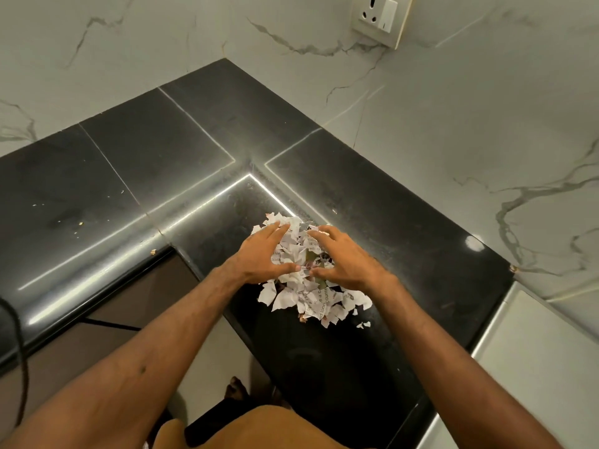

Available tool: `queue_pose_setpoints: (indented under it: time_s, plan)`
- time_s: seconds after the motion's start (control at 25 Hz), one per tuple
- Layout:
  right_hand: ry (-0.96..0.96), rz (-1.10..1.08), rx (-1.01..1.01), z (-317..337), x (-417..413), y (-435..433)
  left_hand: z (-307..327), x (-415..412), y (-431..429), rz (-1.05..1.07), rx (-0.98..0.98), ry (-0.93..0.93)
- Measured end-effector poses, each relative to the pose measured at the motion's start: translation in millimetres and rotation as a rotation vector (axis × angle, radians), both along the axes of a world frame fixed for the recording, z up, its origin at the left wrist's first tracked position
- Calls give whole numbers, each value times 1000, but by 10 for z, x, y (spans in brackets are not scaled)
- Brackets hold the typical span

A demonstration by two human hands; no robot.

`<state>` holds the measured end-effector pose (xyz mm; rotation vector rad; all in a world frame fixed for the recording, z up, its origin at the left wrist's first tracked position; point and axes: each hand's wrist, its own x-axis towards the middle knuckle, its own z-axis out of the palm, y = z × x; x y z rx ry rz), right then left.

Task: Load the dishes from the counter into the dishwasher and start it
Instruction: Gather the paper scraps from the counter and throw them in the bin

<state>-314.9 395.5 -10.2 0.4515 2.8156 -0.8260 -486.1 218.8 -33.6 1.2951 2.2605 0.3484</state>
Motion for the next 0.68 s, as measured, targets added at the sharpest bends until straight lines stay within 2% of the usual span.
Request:
queue_pose_setpoints:
  time_s: [0.16, 0.36, 0.68]
  plan:
    - [-170, -7, 77, 1, -83, -46, 153, -192, 36, -104, -88, 4]
    - [-245, 23, 200, 27, -178, -192, 181, -143, 89, -206, -237, 32]
    - [-244, 15, 269, -20, -249, -254, 117, 23, 140, -190, -187, 194]
